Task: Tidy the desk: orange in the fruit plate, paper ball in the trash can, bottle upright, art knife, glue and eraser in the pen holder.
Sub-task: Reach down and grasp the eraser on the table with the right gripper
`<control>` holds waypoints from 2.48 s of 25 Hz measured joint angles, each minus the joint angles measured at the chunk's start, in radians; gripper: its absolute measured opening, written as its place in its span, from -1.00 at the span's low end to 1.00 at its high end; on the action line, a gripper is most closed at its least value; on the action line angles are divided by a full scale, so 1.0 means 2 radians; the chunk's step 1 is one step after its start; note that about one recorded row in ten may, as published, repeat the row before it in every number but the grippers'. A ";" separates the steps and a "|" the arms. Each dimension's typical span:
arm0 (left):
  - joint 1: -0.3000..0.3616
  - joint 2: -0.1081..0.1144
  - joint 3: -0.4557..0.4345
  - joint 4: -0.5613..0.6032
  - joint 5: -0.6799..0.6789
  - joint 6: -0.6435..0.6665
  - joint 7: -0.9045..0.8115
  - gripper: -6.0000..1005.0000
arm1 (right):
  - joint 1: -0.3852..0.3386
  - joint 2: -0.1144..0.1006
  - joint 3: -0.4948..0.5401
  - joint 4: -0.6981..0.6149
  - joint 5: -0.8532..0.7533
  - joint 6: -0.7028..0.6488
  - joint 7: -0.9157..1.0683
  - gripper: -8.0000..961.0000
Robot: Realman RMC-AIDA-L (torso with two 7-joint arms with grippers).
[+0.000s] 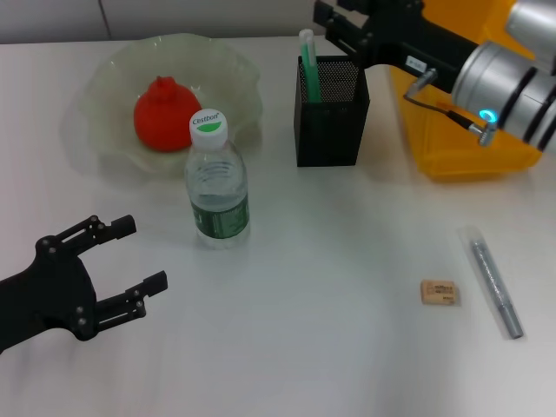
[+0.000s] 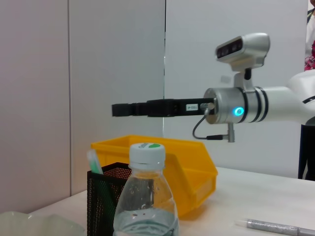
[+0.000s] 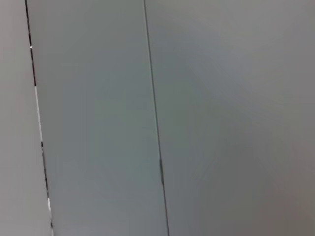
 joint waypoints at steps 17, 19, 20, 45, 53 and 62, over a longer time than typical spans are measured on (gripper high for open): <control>-0.002 0.001 0.001 0.001 0.000 0.001 -0.003 0.59 | -0.102 -0.002 0.035 -0.538 -0.761 -0.302 0.800 0.29; -0.003 0.001 0.000 0.001 0.002 0.001 -0.004 0.59 | -0.073 -0.003 0.041 -0.529 -0.791 -0.365 0.808 0.30; -0.003 0.001 0.000 0.001 0.003 0.001 -0.004 0.59 | -0.058 -0.003 0.041 -0.523 -0.814 -0.392 0.800 0.30; -0.005 0.001 0.000 0.001 0.006 0.001 -0.007 0.59 | 0.054 0.000 -0.071 -0.317 -0.879 -0.373 0.647 0.28; -0.005 0.001 -0.001 0.001 0.006 0.001 -0.009 0.59 | 0.056 -0.001 -0.073 -0.294 -0.880 -0.363 0.638 0.17; -0.005 0.001 0.000 0.004 0.009 0.001 -0.012 0.59 | 0.059 -0.001 -0.070 -0.288 -0.883 -0.361 0.637 -0.32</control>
